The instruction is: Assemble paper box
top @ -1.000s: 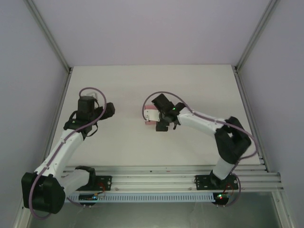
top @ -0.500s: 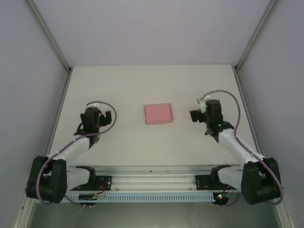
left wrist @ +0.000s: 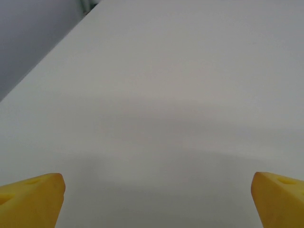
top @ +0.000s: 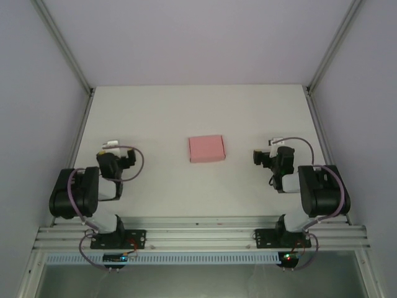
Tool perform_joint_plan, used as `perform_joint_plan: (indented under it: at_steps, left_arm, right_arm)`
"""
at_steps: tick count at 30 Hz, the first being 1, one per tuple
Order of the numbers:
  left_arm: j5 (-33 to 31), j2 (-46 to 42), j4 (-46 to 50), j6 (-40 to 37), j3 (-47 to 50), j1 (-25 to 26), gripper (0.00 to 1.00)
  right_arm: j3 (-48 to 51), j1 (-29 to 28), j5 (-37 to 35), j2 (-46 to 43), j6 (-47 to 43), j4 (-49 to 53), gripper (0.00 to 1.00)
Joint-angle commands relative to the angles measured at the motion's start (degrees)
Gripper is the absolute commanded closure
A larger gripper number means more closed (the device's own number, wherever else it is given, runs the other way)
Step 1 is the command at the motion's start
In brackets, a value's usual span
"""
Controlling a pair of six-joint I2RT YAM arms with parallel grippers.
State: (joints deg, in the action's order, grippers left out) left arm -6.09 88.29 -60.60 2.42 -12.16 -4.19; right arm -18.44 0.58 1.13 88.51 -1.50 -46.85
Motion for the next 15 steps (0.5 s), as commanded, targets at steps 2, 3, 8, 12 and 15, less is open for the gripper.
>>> perform_joint_plan:
  at_steps: [2,3,8,12,15]
  left_arm:
    - [6.82,-0.56,3.67,1.00,-6.45,0.07,0.00]
    - [6.64,-0.99,8.66,0.46,-8.86,0.58,0.00]
    - [5.26,0.02,6.60,-1.62,-8.51,2.43,0.00]
    - [5.34,0.02,6.70,-1.58,-8.56,2.43,0.00]
    - [5.36,-0.05,6.82,-1.57,-8.58,2.43,0.00]
  right_arm:
    - [-2.22,-0.44,-0.61,0.29,2.70,-4.80,0.01]
    - [-2.35,-0.66,-0.84,-0.16,2.27,-3.90,0.01]
    - [-2.96,-0.12,1.37,0.17,2.28,-2.77,0.01]
    - [-3.05,0.14,1.67,0.17,2.41,-2.30,0.01]
    - [-3.10,0.12,1.68,0.15,2.40,-2.42,0.01]
